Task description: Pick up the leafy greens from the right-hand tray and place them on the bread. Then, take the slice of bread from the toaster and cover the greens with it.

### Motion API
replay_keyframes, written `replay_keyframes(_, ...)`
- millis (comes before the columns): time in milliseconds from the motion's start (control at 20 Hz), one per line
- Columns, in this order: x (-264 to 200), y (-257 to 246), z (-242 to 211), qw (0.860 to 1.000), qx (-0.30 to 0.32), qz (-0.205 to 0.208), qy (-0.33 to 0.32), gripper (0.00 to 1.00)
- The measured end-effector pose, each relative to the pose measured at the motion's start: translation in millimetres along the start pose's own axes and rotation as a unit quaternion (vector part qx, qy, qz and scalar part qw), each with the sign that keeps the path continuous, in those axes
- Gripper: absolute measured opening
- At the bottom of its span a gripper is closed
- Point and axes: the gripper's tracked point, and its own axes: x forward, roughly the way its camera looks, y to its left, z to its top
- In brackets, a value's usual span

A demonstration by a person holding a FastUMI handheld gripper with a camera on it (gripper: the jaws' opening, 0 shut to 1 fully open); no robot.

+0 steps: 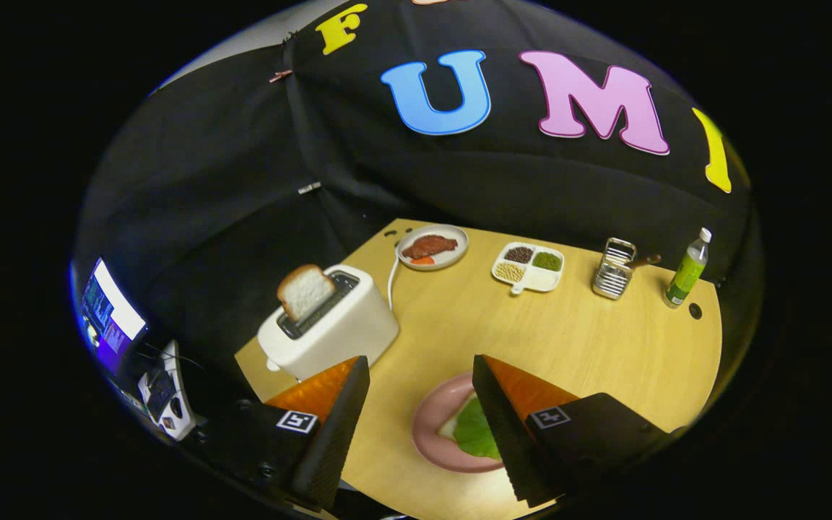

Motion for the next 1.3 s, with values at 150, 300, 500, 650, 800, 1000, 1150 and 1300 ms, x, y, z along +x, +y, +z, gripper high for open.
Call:
replay_keyframes(150, 11.2, 34.7, 35.2, 1.000, -0.012, 0.014, -0.019, 0.90)
replay_keyframes(300, 37.1, 75.3, 55.3, 1.000, -0.011, 0.019, -0.018, 0.90)
replay_keyframes(500, 84.5, 126.1, 60.4, 0.999, -0.027, 0.016, 0.005, 0.90)
replay_keyframes(650, 120.3, 155.9, 44.4, 0.999, -0.029, 0.017, 0.038, 0.90)
replay_keyframes(800, 150.7, 166.1, 34.8, 0.998, -0.024, -0.013, 0.056, 0.86)
replay_keyframes(1000, 183.7, 172.8, 23.7, 0.994, 0.003, -0.062, 0.087, 0.84)
replay_keyframes(1150, 204.1, 176.1, 14.0, 0.988, 0.034, -0.101, 0.113, 0.82)
replay_keyframes(1300, 213.3, 178.1, 4.7, 0.984, 0.037, -0.118, 0.131, 0.78)
